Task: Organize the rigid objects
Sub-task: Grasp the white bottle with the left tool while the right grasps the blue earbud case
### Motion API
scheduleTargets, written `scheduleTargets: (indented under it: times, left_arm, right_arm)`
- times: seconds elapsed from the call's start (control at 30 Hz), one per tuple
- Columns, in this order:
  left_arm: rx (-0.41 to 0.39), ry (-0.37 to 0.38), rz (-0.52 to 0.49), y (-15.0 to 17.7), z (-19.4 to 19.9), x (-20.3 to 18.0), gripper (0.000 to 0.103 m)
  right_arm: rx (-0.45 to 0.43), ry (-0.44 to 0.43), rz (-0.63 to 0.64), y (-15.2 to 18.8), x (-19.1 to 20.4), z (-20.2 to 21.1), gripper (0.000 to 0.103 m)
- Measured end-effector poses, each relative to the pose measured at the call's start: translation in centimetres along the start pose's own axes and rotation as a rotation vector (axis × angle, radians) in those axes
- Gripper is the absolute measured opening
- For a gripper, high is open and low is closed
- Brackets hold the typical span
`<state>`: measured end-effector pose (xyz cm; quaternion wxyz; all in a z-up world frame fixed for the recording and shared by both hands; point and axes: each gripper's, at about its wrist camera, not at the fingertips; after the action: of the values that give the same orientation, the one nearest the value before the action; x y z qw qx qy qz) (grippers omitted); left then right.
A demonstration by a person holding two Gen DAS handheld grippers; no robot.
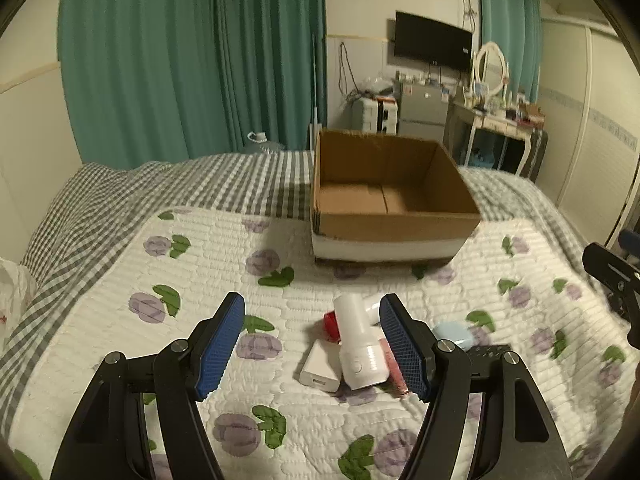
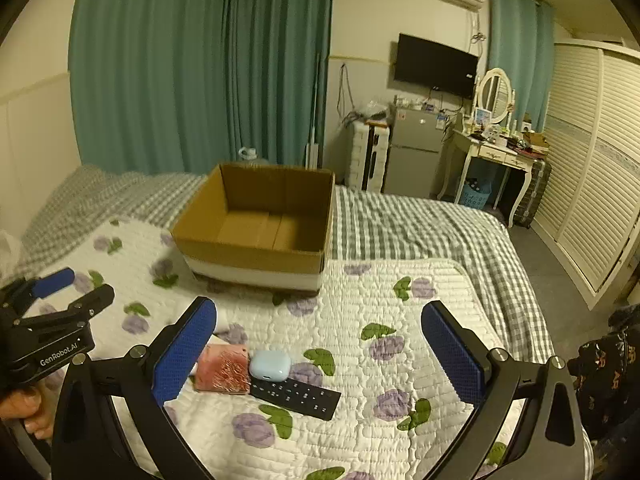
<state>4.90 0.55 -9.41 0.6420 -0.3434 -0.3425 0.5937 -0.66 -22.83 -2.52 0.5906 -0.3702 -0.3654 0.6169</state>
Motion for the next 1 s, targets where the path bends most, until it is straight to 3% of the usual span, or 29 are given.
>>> scheduleTargets:
  times: [0.27, 0.53, 0.87, 0.9, 1.0]
  left_arm:
    - [0.108, 0.023, 0.119, 2.3, -5.0, 1.0, 0.073]
    - [0.164, 0.055, 0.064, 3.4, -7.9, -0.9, 0.072]
    - [0.219, 0.104, 0.046, 3.9, -11.0, -2.6, 0.069]
    - [0.22, 0.104, 0.038, 4.0, -11.3, -2.8, 0.068]
    - [0.26, 0.139, 0.041, 4.5, -12.5, -3.2, 0.04]
  right_arm:
    - [0.114, -0.04, 0.004, 3.3, 0.0, -5.8, 0.103]
    - [0.247, -0.094, 0.03, 7.3, 1.1, -11.1, 0.103]
    - [0.313, -0.154, 0.019, 9.3, 1.1, -14.6, 0.102]
    - [0.317, -0.157, 0.02, 9.4, 1.2, -14.8, 0.102]
    - [0.325, -0.173, 0.033, 9.6, 1.9, -15.5, 0.101]
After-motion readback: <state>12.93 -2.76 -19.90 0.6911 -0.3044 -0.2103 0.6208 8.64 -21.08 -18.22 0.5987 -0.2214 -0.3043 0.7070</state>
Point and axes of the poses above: each gripper's, at about its wrist camera, not at the fingertips, and z roughly against the way its jaws point, x to its left, y to its underside, and after that the axes turned 8 degrees about -x, right-handed
